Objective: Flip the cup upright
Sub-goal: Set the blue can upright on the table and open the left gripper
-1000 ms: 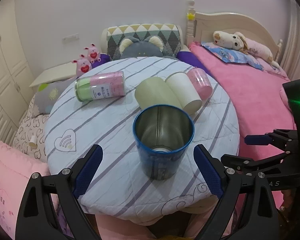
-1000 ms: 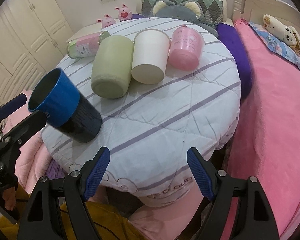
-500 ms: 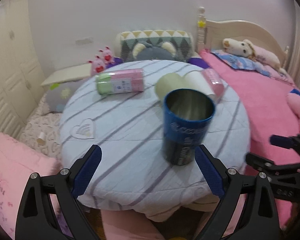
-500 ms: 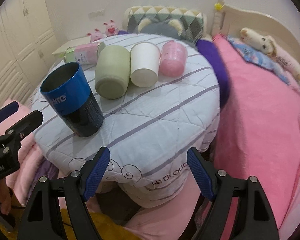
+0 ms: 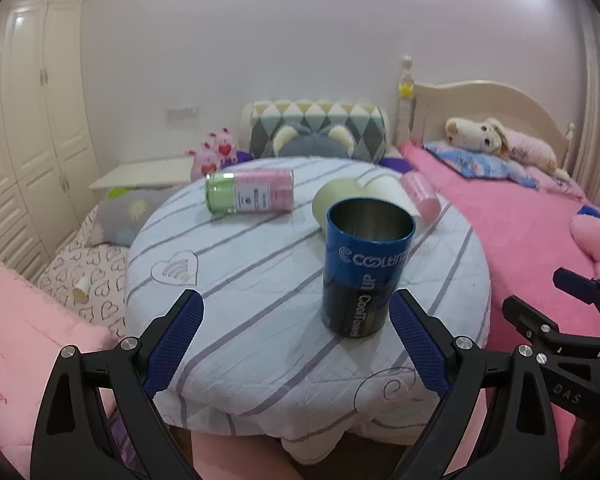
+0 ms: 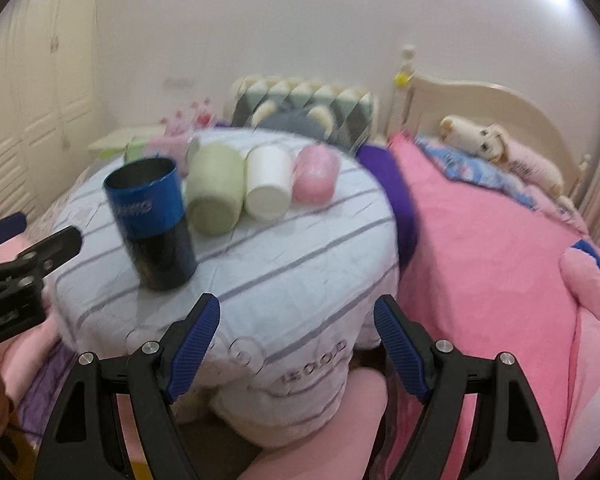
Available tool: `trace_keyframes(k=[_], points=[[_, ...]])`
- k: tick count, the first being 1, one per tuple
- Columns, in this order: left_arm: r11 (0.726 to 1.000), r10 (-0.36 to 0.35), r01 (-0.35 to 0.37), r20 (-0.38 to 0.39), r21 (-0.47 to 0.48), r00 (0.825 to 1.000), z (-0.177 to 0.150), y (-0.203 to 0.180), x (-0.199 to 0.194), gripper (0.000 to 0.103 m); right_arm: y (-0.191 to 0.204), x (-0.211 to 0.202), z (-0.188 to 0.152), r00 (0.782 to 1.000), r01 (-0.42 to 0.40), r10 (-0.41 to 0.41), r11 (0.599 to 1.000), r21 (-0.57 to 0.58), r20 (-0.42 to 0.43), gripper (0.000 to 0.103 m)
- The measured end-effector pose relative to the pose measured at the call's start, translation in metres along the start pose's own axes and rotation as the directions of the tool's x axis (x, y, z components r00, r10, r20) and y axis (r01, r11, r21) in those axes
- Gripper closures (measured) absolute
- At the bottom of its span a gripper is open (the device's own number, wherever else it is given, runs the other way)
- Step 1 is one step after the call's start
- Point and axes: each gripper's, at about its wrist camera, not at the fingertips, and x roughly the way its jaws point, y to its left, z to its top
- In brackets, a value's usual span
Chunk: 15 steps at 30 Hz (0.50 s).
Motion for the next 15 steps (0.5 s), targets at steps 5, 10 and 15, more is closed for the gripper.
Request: trace_keyframes(k=[5,10,15], points=[[1.000,0.016,-0.018,0.108,0.017,0.994,-0.004,-0.005,-0.014,0.007,-0.007,-0.001,-0.005,0.997,-0.020,0.016,0.999,0.049,0.074,0.022],[0.999,0.022,-0.030,0.206,0.032,0.978,-0.010,-0.009,-0.026,0.005,-0.002,-0.006,-0.011,0.982,-0.008,0.004,1.000,0.023,0.189,0.022],[0.997,0.037,-0.054,0.297,0.050,0.954,-0.019,-0.012,-0.035,0.003,0.000,-0.008,-0.016,0.963,-0.025,0.016,0.999,0.030,0.268,0.022]])
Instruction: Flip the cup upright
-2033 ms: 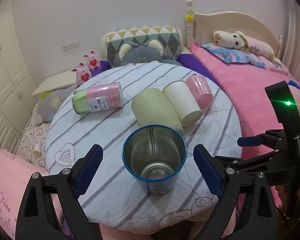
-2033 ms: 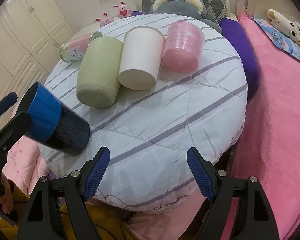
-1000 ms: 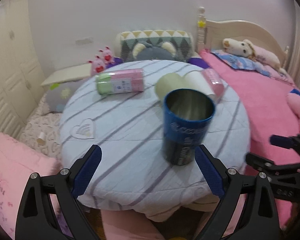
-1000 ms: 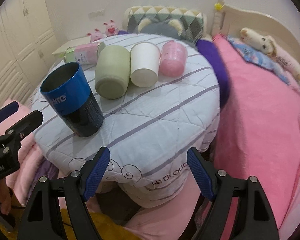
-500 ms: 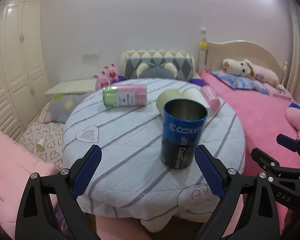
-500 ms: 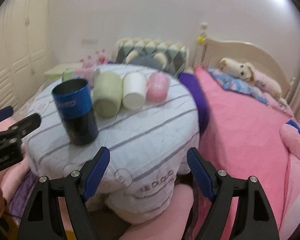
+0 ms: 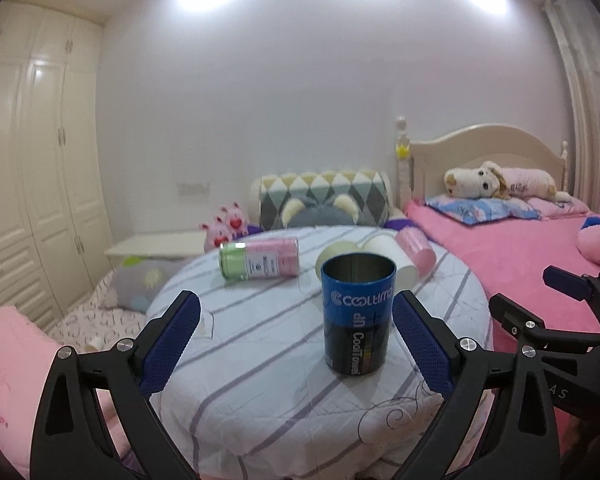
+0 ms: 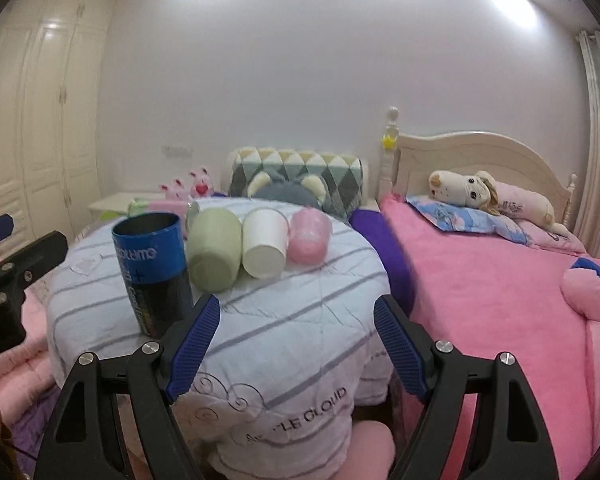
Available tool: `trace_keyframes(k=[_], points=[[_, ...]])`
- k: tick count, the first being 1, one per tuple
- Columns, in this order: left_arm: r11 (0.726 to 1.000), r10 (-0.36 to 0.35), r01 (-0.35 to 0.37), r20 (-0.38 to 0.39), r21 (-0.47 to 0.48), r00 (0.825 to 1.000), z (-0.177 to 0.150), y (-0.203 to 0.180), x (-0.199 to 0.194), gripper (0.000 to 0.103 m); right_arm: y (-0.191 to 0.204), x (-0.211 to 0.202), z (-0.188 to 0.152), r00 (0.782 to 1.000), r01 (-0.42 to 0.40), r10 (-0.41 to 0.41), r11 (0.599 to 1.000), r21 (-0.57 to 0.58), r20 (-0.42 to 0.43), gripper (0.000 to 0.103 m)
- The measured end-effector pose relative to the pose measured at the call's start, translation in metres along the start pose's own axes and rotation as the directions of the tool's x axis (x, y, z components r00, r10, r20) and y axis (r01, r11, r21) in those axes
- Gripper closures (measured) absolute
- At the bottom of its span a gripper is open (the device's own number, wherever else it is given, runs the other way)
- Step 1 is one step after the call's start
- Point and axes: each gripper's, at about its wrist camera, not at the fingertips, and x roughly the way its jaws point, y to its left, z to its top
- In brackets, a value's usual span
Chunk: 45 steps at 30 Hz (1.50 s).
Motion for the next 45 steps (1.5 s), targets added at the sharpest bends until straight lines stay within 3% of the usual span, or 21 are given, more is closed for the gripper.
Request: trace_keyframes(k=[4,7,11,20,33,45], points=[[1.000,0.007,-0.006,0.065,-0.010,0.998,-0.003,0.001,-0.007,0.000,0.007,-0.013,-0.002,0.995,0.014,-0.012,1.000,-0.022,0.098,0.022],[1.000,0.004,-0.004,0.051,0.001,0.999,-0.004,0.000,-0.004,0.000,0.015,-0.019,-0.003,0.987,0.055,-0.047,0.997,-0.048,0.153,0.022],[1.000,-0.011,0.012,0.044,-0.020,0.999,-0.006,0.000,-0.003,0.000,0.015,-0.024,-0.005,0.982,0.039,-0.037,0.999,-0.010,0.184,0.019],[0.999,-0.014,0.015,0.036,-0.041,0.999,-0.013,0.001,-0.001,0.000,0.014,-0.022,-0.008,0.978,0.074,-0.072,0.997,-0.001,0.198,0.019],[0.999,-0.017,0.020,0.061,-0.044,0.998,-0.013,0.004,-0.004,0.000,0.009,-0.025,-0.008,0.978,0.039,-0.042,0.999,0.018,0.205,0.019],[0.999,-0.029,0.031,0.063,-0.028,0.998,-0.012,0.000,-0.007,0.000,0.009,-0.024,-0.007,0.979,0.058,-0.058,0.998,0.009,0.193,0.019]])
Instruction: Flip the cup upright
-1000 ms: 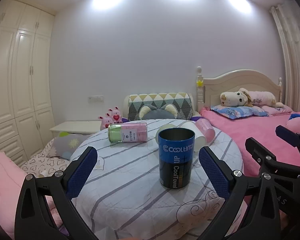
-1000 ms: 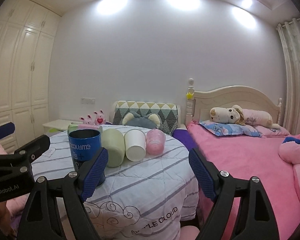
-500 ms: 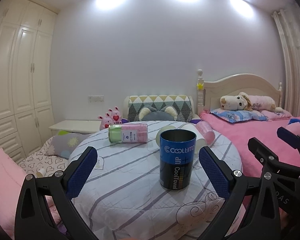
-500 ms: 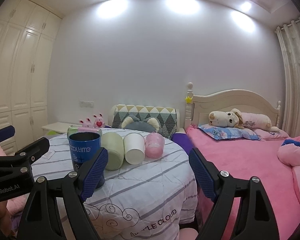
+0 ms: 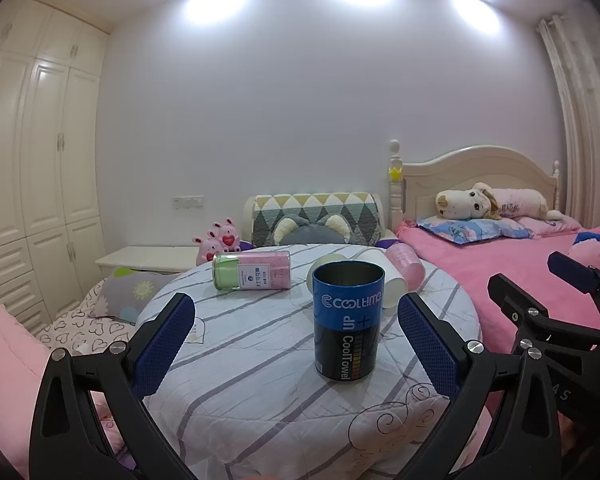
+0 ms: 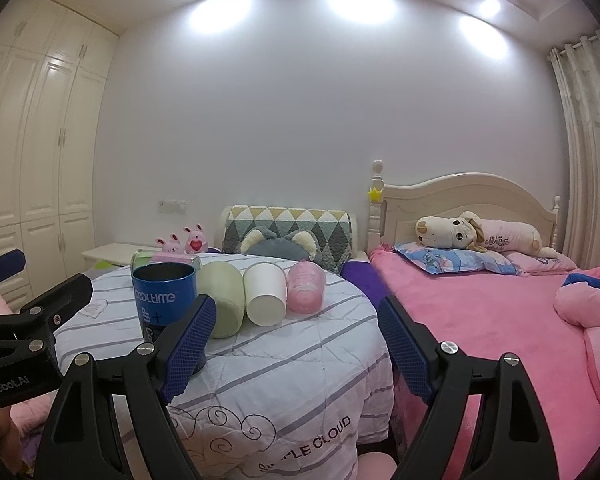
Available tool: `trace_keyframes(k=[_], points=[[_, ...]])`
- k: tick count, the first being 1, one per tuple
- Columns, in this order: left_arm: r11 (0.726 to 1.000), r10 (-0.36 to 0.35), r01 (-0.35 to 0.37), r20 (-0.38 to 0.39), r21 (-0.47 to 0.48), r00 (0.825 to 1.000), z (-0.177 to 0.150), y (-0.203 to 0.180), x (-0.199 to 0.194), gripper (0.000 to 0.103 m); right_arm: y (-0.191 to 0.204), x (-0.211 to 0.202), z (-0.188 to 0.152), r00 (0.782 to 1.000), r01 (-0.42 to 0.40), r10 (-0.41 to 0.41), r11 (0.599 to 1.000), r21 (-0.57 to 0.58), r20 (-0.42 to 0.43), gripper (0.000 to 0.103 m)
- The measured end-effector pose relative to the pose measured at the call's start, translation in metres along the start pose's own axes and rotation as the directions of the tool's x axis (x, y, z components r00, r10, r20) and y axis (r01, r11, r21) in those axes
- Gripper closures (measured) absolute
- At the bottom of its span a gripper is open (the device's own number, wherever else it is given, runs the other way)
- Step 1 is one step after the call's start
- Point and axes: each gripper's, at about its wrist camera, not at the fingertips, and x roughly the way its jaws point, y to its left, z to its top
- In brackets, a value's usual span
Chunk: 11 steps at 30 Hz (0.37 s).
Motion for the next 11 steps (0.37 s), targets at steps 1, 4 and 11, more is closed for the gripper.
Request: trace_keyframes(k=[1,4,11], points=[[1.000,-0.001,0.001,0.000,0.000,1.000,0.0001,0.0000,-0.0001,0.000,0.0007,0.0005,-0.0002,1.000,-0.001,0.001,1.000,-0.003,-0.004,0.019],[1.000,-0.001,0.001,-0.002,0.001,1.000,0.0000,-0.0003,0.0000,0.000,0.0028,0.0020,-0.0013,1.000,-0.001,0.001,1.000,-0.009,-0.019,0.019],[1.000,-0.005,0.005,-0.005,0.002,1.000,-0.0004,-0.0008,0.0007,0.000,0.0042,0.0014,-0.0018,1.000,-0.002,0.002,1.000,-0.014,-0.030,0.019]])
